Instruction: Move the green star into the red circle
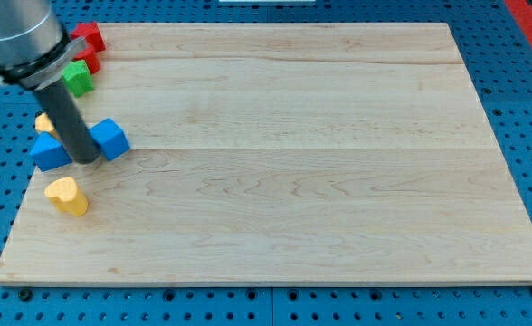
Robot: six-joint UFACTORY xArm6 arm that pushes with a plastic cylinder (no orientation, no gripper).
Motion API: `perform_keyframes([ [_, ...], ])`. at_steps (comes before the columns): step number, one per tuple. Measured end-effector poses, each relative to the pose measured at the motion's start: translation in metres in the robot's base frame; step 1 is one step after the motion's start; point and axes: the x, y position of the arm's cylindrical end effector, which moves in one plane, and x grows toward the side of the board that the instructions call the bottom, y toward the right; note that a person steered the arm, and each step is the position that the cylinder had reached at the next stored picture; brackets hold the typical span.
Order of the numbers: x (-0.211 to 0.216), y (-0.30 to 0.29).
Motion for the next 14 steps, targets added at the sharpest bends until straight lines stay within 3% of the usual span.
perform_keyframes([
  [1, 0.012, 0.027],
  [3, 0.056, -0.087],
  [4, 0.051, -0.089],
  [6, -0.036, -0.038],
  [7, -0.045, 0.018],
  [8, -0.035, 0.033],
  [9, -0.017, -0.036],
  [10, -0.032, -0.086],
  [11, -0.072, -0.058],
  [12, -0.08, 0.01],
  [13, -0.08, 0.014],
  [14, -0.072, -0.065],
])
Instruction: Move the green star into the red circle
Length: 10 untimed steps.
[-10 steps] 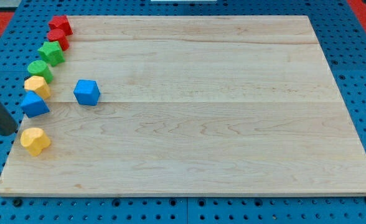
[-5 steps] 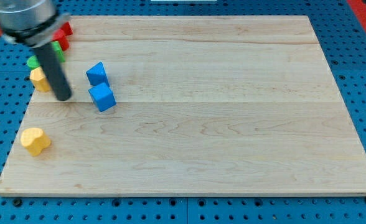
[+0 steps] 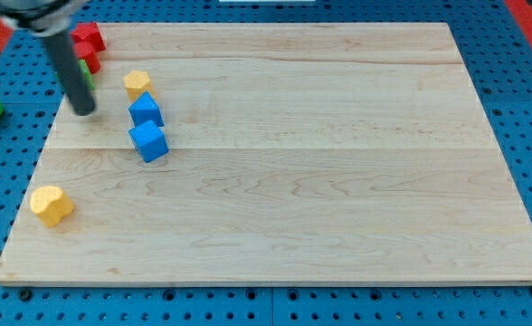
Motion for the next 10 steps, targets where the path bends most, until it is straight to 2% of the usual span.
perform_keyframes([
  [1, -0.024, -0.016],
  [2, -0.071, -0.005],
  [3, -0.097, 0.027],
  [4, -0.094, 0.019],
  [5, -0.083, -0.023],
  [7, -0.089, -0.025],
  [8, -0.158, -0.012],
  [9, -0.188, -0.022],
  [10, -0.187, -0.026],
])
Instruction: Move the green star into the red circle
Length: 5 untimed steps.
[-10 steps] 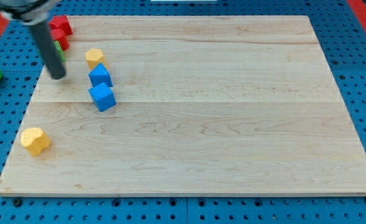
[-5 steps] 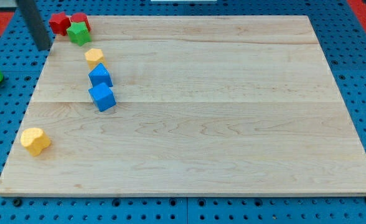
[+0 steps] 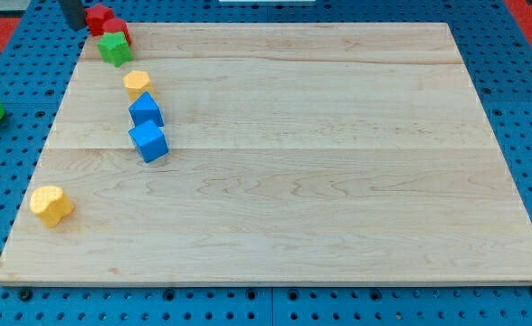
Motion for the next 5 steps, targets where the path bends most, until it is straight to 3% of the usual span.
perform_keyframes([
  [2, 0.001, 0.03],
  [3, 0.034, 0.096],
  [4, 0.04, 0.043],
  [5, 0.04, 0.027],
])
